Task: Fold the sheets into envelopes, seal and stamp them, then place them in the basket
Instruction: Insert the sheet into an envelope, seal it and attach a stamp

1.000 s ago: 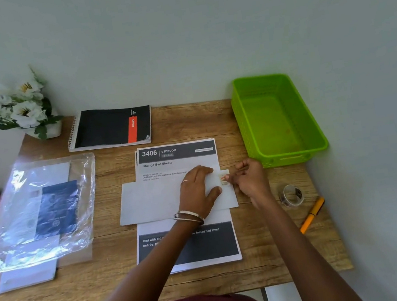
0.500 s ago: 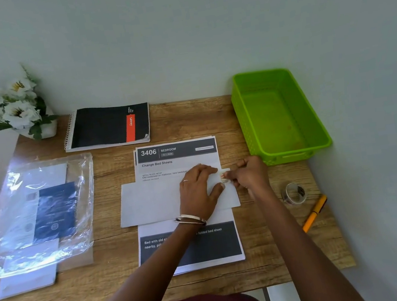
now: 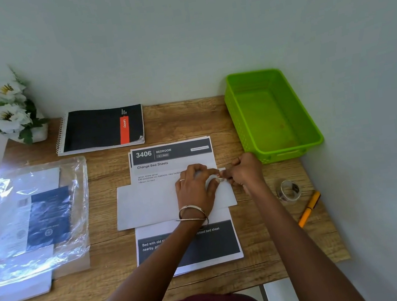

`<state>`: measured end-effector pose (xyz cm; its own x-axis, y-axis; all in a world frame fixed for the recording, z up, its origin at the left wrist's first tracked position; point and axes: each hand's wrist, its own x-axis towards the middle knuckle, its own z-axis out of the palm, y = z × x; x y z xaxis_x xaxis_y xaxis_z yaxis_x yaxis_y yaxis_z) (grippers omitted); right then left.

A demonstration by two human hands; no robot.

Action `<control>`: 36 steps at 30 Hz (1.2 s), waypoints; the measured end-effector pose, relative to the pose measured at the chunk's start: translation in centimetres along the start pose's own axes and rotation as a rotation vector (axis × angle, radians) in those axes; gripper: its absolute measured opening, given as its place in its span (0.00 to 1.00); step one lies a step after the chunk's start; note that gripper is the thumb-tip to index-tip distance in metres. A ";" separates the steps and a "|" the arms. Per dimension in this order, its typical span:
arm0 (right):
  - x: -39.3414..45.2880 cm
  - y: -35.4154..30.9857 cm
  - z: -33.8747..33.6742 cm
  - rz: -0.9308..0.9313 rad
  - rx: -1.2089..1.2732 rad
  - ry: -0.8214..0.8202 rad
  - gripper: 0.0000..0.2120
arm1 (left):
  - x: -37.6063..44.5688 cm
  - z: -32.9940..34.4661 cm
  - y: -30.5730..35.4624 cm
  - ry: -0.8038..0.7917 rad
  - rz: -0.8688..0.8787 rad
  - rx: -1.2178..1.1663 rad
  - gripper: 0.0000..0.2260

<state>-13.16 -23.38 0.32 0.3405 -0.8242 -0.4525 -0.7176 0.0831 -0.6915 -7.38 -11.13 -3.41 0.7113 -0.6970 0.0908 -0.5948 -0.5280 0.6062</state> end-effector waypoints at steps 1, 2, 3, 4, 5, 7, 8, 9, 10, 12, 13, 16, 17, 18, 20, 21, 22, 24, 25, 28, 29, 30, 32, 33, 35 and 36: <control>-0.1 -0.1 0.0 -0.002 -0.006 0.005 0.19 | 0.0 0.0 0.0 -0.001 -0.004 0.000 0.10; 0.0 -0.1 0.0 -0.006 -0.011 0.010 0.19 | 0.0 0.0 0.0 -0.001 -0.008 -0.002 0.10; -0.1 -0.1 0.0 -0.010 -0.014 0.013 0.18 | 0.0 0.0 0.0 0.001 -0.010 -0.004 0.10; -0.2 -0.1 0.0 -0.015 -0.018 0.014 0.18 | -0.1 0.1 0.0 0.003 -0.009 -0.005 0.10; -0.2 -0.2 0.0 -0.020 -0.023 0.013 0.18 | -0.1 0.1 0.0 0.004 -0.007 -0.001 0.10; -0.3 -0.3 -0.1 -0.032 -0.037 0.014 0.17 | -0.1 0.2 -0.1 0.001 -0.005 0.011 0.10; -0.3 -0.3 -0.1 -0.039 -0.041 0.015 0.17 | -0.1 0.2 -0.1 -0.002 -0.006 0.014 0.10; -0.3 -0.3 -0.1 -0.045 -0.040 0.015 0.17 | 0.0 0.2 -0.1 -0.005 -0.008 0.015 0.10; -0.3 -0.3 -0.2 -0.049 -0.040 0.014 0.18 | 0.0 0.3 -0.1 -0.005 -0.009 0.016 0.10; -0.4 -0.4 -0.2 -0.062 -0.042 0.008 0.19 | 0.0 0.3 -0.1 0.004 -0.012 0.014 0.11; -0.5 -0.4 -0.2 -0.068 -0.042 0.006 0.20 | 0.1 0.4 -0.1 0.008 -0.013 0.015 0.11; -0.6 -0.4 -0.3 -0.068 -0.034 0.000 0.20 | 0.1 0.6 -0.2 0.012 -0.013 0.016 0.13; -0.6 -0.5 -0.4 -0.070 -0.033 -0.002 0.20 | 0.1 0.6 -0.2 0.013 -0.011 0.015 0.13; -0.7 -0.5 -0.5 -0.073 -0.032 -0.003 0.20 | 0.1 0.6 -0.2 0.013 -0.008 0.015 0.13; -0.9 -0.6 -0.6 -0.075 -0.035 -0.006 0.20 | 0.0 0.6 -0.1 0.015 -0.002 0.017 0.13; -0.9 -0.6 -0.7 -0.075 -0.039 -0.008 0.20 | 0.0 0.5 -0.1 0.016 0.000 0.017 0.13; -1.0 -0.7 -0.7 -0.071 -0.037 -0.014 0.19 | 0.0 0.5 -0.1 0.018 0.000 0.016 0.13; -1.0 -0.8 -0.8 -0.074 -0.039 -0.030 0.19 | -0.1 0.4 -0.1 0.022 -0.003 0.003 0.13; -1.0 -0.8 -0.8 -0.075 -0.044 -0.035 0.19 | -0.1 0.4 0.0 0.024 -0.004 -0.002 0.13; -1.0 -0.8 -0.8 -0.070 -0.059 -0.041 0.18 | 0.0 0.4 0.1 0.024 -0.009 -0.014 0.13; -0.9 -0.7 -0.7 -0.072 -0.076 -0.042 0.18 | 0.0 0.4 0.1 0.022 -0.012 -0.019 0.13; -0.8 -0.5 -0.6 -0.070 -0.082 -0.041 0.18 | 0.0 0.3 0.1 0.019 -0.015 -0.024 0.13; -0.3 -0.1 -0.5 -0.066 -0.085 -0.042 0.20 | 0.0 0.3 0.2 0.018 -0.015 -0.023 0.13; -0.2 0.0 -0.5 -0.060 -0.090 -0.045 0.21 | 0.0 0.3 0.2 0.019 -0.013 -0.022 0.13; -0.5 -0.2 -0.8 -0.041 -0.074 -0.063 0.20 | 0.0 0.3 0.2 0.022 -0.012 -0.022 0.12; -0.6 -0.4 -0.9 -0.030 -0.064 -0.077 0.19 | 0.0 0.3 0.2 0.023 -0.012 -0.021 0.12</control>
<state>-13.66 -23.43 1.36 0.4060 -0.7801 -0.4760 -0.7429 0.0217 -0.6691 -7.58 -11.42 -3.47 0.7270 -0.6791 0.1019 -0.5782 -0.5254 0.6242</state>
